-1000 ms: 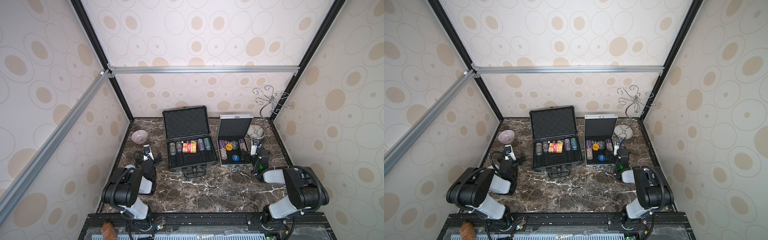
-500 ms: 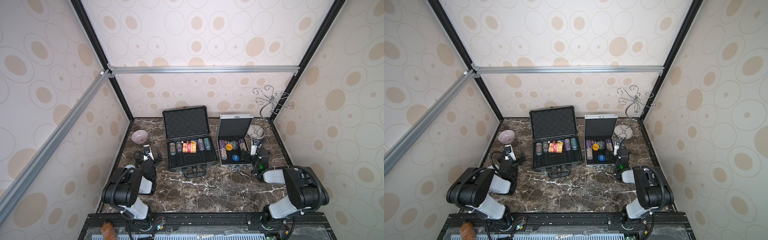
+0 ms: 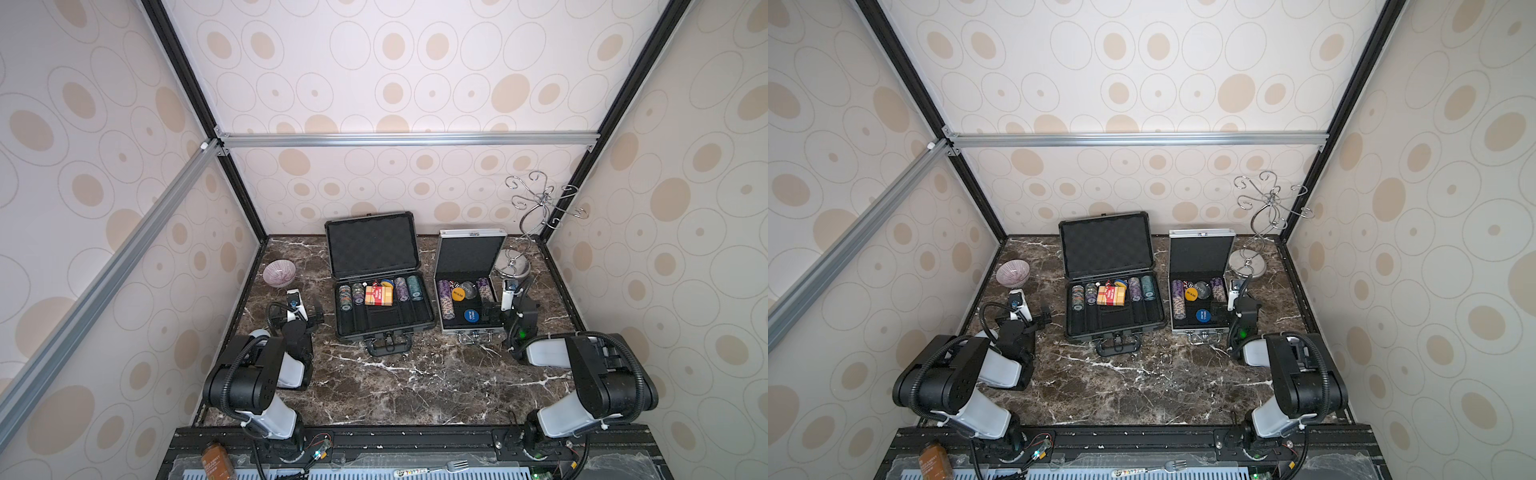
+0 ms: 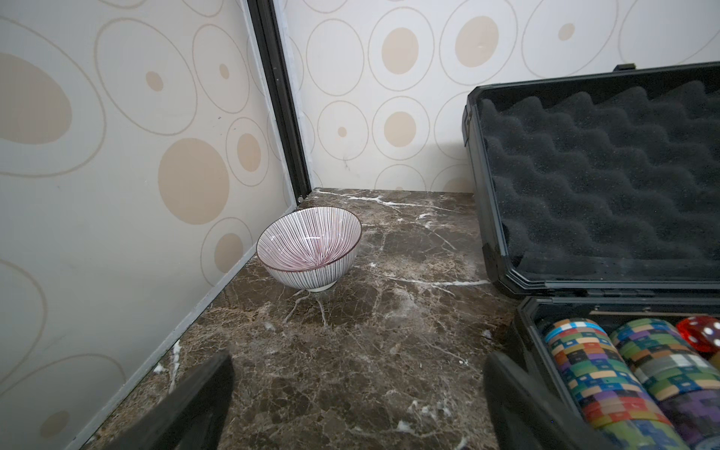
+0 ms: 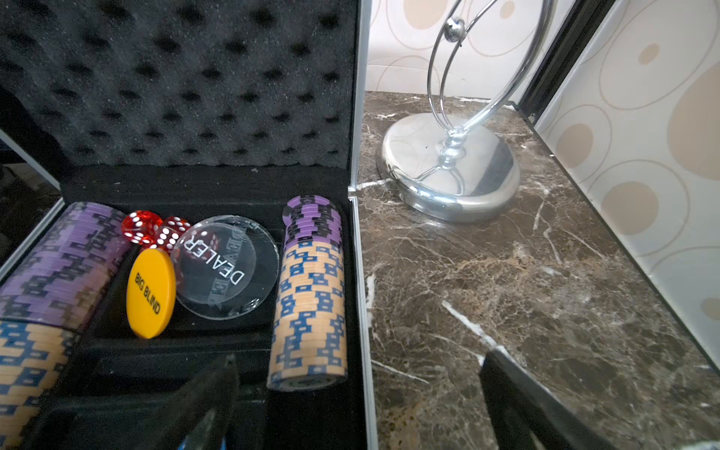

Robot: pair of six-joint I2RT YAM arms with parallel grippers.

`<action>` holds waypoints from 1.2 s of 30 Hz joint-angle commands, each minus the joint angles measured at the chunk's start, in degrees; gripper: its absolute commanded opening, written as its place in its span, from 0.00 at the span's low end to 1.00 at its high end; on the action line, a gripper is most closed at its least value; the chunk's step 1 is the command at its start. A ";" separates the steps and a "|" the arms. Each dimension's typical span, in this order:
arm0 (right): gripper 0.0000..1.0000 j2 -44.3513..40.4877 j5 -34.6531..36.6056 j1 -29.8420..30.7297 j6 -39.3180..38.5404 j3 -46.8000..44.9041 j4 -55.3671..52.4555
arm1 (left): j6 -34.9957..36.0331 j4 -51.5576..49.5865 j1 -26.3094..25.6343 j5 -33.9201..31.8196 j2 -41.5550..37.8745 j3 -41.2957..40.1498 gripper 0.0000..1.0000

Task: Open the poker set cases
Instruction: Reset both arms

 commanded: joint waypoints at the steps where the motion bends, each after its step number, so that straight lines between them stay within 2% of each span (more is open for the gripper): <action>1: 1.00 -0.17 -0.40 -0.30 -0.02 0.38 -0.21 | -0.31 -0.03 0.42 0.06 -0.23 1.11 1.00; 33: 1.00 -0.29 -0.91 -0.54 0.00 0.29 -0.25 | -0.33 0.00 0.47 0.07 -0.23 1.08 1.00; 36: 1.00 -0.50 -4.94 -0.66 -1.21 -0.23 0.37 | -0.33 -0.01 0.46 0.03 -0.23 1.08 1.00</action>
